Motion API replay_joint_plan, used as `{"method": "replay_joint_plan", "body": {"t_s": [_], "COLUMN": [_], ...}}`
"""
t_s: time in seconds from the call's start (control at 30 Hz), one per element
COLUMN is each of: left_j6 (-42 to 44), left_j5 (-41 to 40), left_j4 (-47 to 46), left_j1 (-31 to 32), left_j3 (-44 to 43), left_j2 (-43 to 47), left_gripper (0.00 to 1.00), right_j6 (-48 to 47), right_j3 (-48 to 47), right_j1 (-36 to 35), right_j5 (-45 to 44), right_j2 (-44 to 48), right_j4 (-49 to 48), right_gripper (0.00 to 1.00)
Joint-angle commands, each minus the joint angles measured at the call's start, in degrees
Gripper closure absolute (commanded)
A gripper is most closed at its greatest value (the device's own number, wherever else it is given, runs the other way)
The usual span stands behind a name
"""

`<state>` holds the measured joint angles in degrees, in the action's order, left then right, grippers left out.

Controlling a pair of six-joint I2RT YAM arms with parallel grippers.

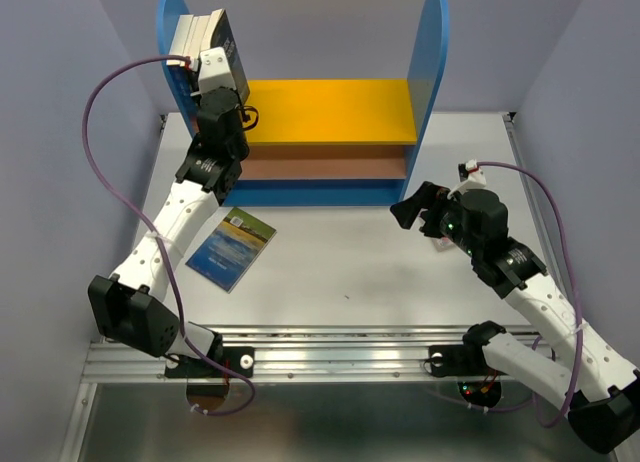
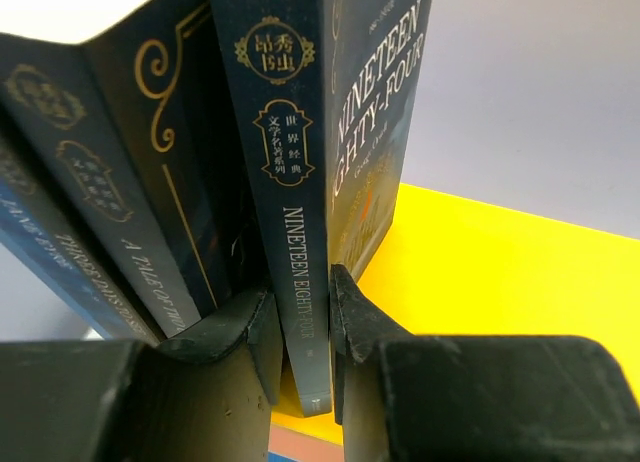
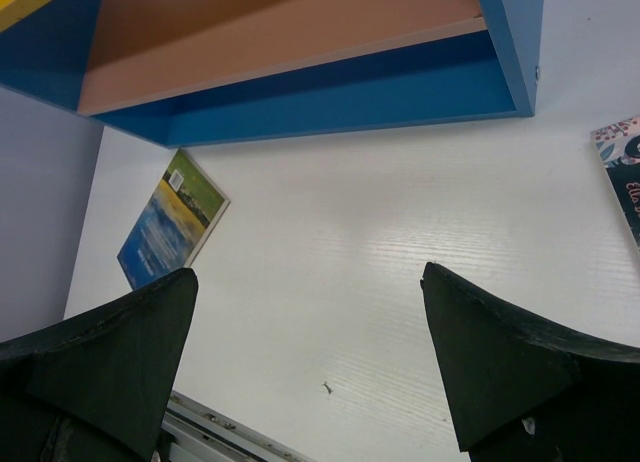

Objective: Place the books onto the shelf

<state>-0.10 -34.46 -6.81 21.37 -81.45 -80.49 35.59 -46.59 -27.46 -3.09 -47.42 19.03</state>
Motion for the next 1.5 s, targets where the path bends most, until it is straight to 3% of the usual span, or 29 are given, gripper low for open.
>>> {"method": "replay_joint_plan", "body": {"t_s": [0.0,0.4,0.63,1.33,1.47], "left_j6": [-4.8,-0.5,-1.5,-7.4,-8.2], "left_j5": [-9.4,-6.1,-5.4,-4.8,-4.7], "left_j4": [2.1,2.3,2.3,9.8,11.3], "left_j1": [-1.4,-1.2,-1.2,-0.8,-0.8], "left_j3": [-4.9,-2.2,0.2,-3.4,-3.9], "left_j2": [1.6,4.0,4.7,5.2,5.7], "left_gripper": [1.0,1.0,0.57,0.43,0.36], "right_j6": [-0.1,-0.3,-0.2,0.1,0.2], "right_j3": [-1.8,-1.1,-0.7,0.5,0.5], "right_j1": [0.0,0.0,0.0,0.0,0.0], "right_j5": [-0.2,-0.5,-0.3,-0.2,0.3], "right_j2": [0.6,0.9,0.5,0.2,0.0], "right_j4": [-0.6,-0.4,-0.4,-0.6,-0.5], "right_gripper": [0.0,0.0,0.0,0.0,0.0]}}
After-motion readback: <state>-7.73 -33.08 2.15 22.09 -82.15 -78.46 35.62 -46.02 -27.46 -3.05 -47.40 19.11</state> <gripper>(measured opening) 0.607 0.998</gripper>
